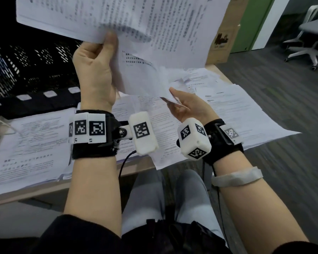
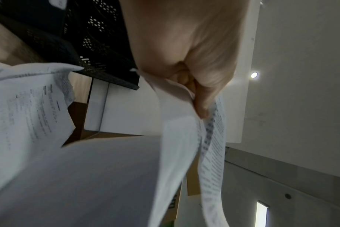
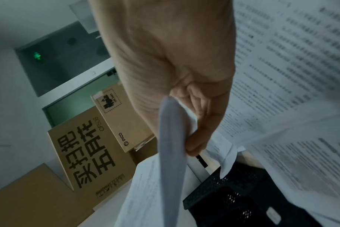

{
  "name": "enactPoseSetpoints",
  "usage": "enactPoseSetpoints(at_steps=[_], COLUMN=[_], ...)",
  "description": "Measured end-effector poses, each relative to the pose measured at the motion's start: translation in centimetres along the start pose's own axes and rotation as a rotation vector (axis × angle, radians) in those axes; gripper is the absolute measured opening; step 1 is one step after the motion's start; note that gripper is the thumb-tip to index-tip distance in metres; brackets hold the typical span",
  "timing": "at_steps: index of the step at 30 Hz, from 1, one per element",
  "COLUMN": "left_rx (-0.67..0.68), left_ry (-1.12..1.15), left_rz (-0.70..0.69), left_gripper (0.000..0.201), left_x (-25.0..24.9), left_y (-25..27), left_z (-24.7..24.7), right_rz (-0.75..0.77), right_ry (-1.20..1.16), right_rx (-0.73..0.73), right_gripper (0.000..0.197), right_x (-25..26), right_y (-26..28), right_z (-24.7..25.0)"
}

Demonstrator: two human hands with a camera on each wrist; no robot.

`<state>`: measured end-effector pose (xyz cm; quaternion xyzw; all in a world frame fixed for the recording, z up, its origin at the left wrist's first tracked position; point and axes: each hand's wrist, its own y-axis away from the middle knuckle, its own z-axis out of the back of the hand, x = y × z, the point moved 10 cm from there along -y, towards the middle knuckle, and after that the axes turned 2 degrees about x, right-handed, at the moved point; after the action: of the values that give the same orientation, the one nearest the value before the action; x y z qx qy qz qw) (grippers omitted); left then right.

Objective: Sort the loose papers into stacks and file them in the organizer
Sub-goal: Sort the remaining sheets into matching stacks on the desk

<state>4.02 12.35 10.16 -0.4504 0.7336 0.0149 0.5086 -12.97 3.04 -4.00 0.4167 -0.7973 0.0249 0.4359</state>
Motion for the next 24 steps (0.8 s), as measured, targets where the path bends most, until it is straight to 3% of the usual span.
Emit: enactPoseSetpoints(at_steps=[4,6,11,17,21,24], left_rx=[-0.037,-0.054,-0.172,-0.324,-0.436,-0.472], left_ry=[-0.13,-0.204,-0.4,-0.491,-0.491,-0.517], left_rz=[-0.004,0.008,0.049,0.127,0.159,0.18], left_gripper=[0.012,0.007,0.015,0.013,0.027,0.025], left_x=[-0.6,-0.6,-0.8,-0.6,-0.3,-0.2], left_y=[0.7,1.0,1.6,2.9,4.3,5.0], left_z=[2.3,3.4,7.6,13.0,15.8,17.1], right_rz=[0.074,0.182,0.406,0.437,0.456,0.464], right_ry=[0.218,0.239,0.259,0.297,0.308,0.273], right_rx=[-0.002,-0.004,-0.142,-0.256,-0.284,-0.331], right_gripper=[0.017,0.014,0.031,0.031,0.029,0.03], right_x=[0.5,1.1,1.7,0.0,-1.4,-2.1], right_y=[0.8,0.8,1.5,1.6,1.6,1.8], right_z=[-0.8,-0.9,0.3,1.3,1.6,2.2])
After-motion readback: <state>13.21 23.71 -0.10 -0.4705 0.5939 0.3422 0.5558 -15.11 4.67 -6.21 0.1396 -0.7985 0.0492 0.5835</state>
